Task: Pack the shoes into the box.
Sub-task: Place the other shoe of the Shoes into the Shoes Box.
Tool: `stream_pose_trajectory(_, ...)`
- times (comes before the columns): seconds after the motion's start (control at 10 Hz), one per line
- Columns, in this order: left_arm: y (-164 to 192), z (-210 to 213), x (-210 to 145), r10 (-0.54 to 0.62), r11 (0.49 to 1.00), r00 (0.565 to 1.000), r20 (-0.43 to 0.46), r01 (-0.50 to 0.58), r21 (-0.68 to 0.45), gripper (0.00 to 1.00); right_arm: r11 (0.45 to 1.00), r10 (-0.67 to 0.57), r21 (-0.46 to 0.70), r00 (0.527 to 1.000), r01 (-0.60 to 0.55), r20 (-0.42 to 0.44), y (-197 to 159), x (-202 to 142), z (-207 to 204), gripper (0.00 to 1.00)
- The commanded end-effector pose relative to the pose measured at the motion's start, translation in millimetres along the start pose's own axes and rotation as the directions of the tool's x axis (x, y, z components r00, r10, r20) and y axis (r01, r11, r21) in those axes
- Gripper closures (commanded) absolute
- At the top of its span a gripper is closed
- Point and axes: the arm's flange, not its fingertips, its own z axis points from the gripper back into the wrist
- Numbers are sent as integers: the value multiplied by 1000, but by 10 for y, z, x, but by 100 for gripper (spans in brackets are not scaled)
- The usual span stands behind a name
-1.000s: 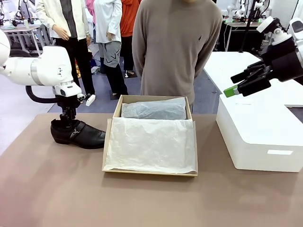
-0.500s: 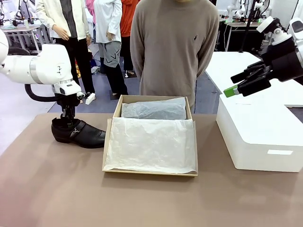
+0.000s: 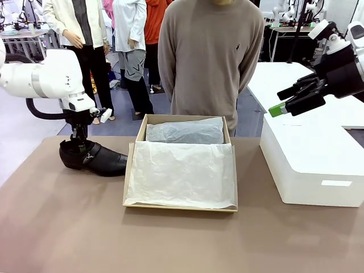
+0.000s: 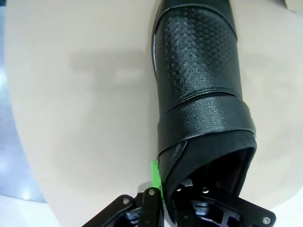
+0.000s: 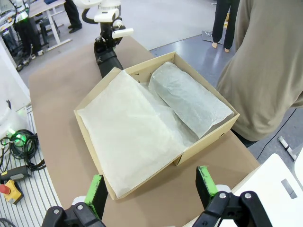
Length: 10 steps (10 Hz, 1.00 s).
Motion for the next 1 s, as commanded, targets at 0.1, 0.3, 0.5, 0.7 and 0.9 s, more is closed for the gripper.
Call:
stream_pose_trajectory(0.1,-110,595,-187,162,985,986,47,-164,48,100,1000,10,10,1000,-10,17,-17,5,-7,0)
stream_pose_trajectory(0.3,-180,873,-239,349,937,935,66,-349,-1,100,1000,10,10,1000,-10,17,-17,5,-7,0)
stream_pose_trajectory(0.5,-265,1010,-219,500,866,860,105,-499,-32,100,1000,10,10,1000,-10,17,-17,5,-7,0)
stream_pose_trajectory(0.7,-351,1057,-209,553,833,826,108,-550,-64,100,1000,10,10,1000,-10,17,-17,5,-7,0)
stream_pose_trajectory(0.9,-426,1130,-232,559,829,824,91,-555,-66,100,1000,10,10,1000,-10,17,-17,5,-7,0)
